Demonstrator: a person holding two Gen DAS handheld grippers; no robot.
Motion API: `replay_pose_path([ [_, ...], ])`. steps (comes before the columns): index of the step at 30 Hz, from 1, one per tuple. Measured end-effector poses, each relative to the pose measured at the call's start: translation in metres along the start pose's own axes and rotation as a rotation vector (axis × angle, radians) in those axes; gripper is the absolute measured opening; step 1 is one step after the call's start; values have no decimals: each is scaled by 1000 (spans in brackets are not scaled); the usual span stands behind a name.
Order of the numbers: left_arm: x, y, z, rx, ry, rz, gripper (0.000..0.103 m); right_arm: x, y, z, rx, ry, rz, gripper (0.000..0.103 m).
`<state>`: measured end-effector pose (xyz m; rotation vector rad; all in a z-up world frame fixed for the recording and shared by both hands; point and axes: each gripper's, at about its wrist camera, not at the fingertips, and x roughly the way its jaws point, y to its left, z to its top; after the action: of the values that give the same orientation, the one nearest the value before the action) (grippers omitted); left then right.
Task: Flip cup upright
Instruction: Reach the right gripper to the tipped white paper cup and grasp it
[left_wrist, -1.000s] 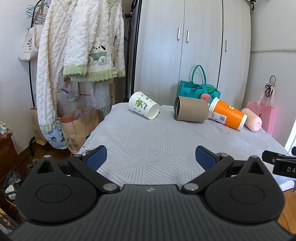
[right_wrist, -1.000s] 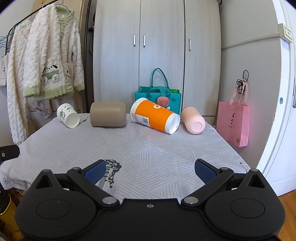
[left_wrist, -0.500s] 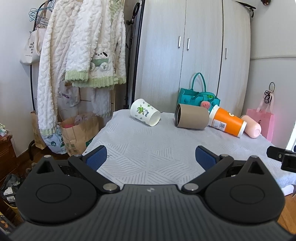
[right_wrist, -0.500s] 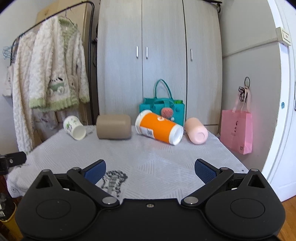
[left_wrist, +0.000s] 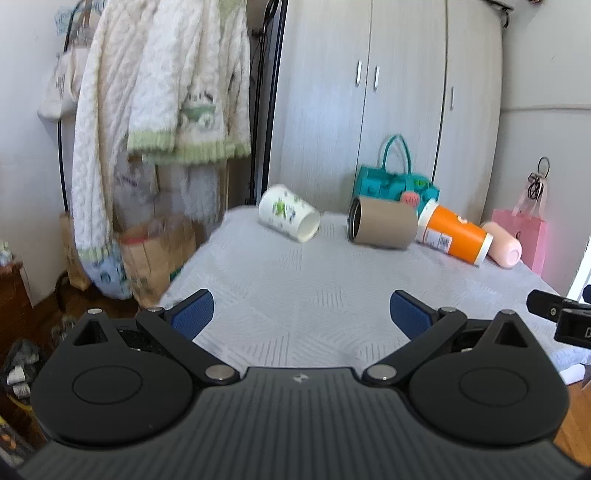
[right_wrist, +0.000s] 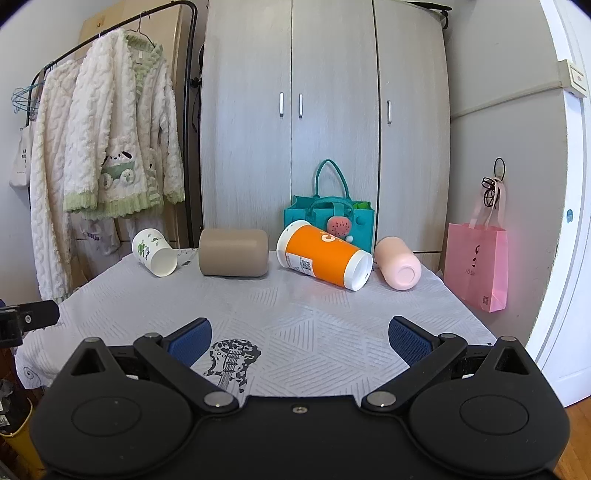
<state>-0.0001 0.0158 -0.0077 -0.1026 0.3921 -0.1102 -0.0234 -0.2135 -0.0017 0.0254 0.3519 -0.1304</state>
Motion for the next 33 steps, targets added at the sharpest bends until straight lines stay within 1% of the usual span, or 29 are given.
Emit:
replay_pose_path([
  [3,5,4,6,-26,31,-21,103,6,3,3,-13,18,-5,103],
  [5,9,5,13,-24,51,-33,103,9,6,6,-21,21,-8,103],
  [10,14,5,24,9,47,-34,103,17,13,14,-35,32,-14,103],
  [15,22,9,30,-15,78,-77,103,25,17,20,-48,45,-33,103],
  [18,28,8,31,8,90,-77,103,29,18,23,-50,57,-31,103],
  [20,31,8,32,31,93,-72,103,30,18,25,-48,64,-13,103],
  [22,33,10,35,43,95,-72,103,30,18,30,-61,66,37,103],
  [25,41,20,39,27,112,-73,103,29,16,42,-96,65,263,103],
  [26,44,23,41,16,120,-67,103,30,16,45,-102,72,311,103],
  [30,59,37,46,-10,144,-48,103,40,17,60,-107,110,430,103],
  [33,70,45,54,-1,156,-31,103,50,22,76,-127,90,499,103],
])
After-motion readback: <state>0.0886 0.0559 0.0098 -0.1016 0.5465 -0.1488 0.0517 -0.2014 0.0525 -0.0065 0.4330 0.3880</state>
